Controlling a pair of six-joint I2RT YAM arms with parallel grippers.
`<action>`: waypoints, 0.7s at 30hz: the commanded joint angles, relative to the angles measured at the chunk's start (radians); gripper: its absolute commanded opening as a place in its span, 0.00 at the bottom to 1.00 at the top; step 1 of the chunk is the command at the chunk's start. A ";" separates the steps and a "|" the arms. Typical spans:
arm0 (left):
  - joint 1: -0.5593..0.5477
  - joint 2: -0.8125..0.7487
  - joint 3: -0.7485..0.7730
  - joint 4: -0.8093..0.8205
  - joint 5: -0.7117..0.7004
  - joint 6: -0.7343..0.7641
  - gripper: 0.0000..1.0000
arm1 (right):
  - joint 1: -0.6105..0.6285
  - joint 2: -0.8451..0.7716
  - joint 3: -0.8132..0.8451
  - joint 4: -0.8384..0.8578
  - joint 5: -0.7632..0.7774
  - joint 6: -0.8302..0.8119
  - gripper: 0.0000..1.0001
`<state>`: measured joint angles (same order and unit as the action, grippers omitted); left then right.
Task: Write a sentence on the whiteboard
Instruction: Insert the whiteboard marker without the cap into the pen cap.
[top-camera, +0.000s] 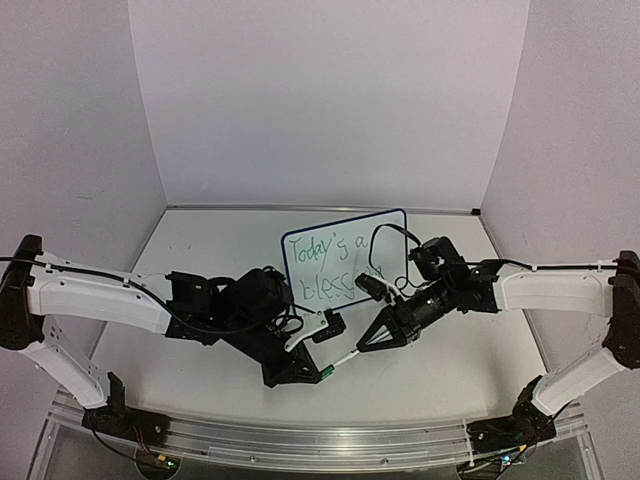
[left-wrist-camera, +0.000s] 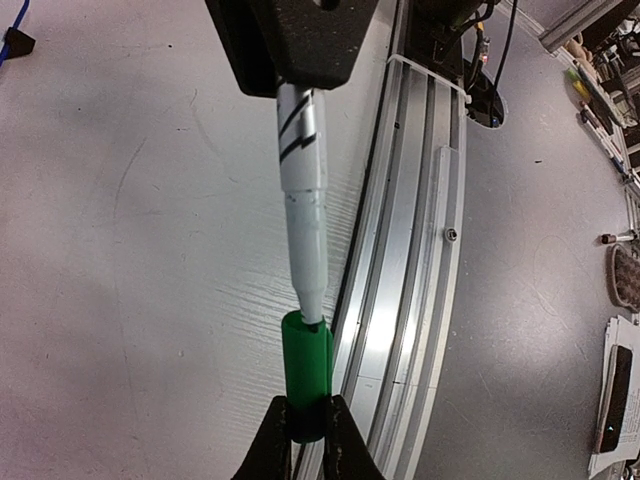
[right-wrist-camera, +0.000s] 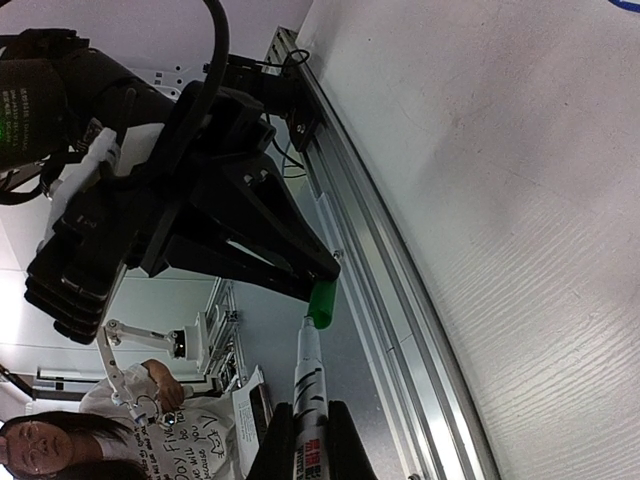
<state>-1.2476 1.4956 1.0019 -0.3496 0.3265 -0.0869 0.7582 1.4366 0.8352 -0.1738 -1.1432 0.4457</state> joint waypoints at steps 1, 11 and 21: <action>-0.005 -0.026 0.024 0.034 -0.017 -0.015 0.00 | 0.008 0.008 0.001 0.022 -0.015 -0.017 0.00; -0.006 -0.033 0.016 0.037 -0.014 -0.014 0.00 | 0.009 -0.009 0.001 0.023 0.023 -0.019 0.00; -0.006 -0.042 -0.014 0.044 -0.013 -0.025 0.00 | 0.007 -0.066 0.031 0.026 0.061 -0.002 0.00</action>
<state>-1.2495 1.4951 0.9994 -0.3462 0.3187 -0.1051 0.7586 1.4157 0.8353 -0.1734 -1.1048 0.4461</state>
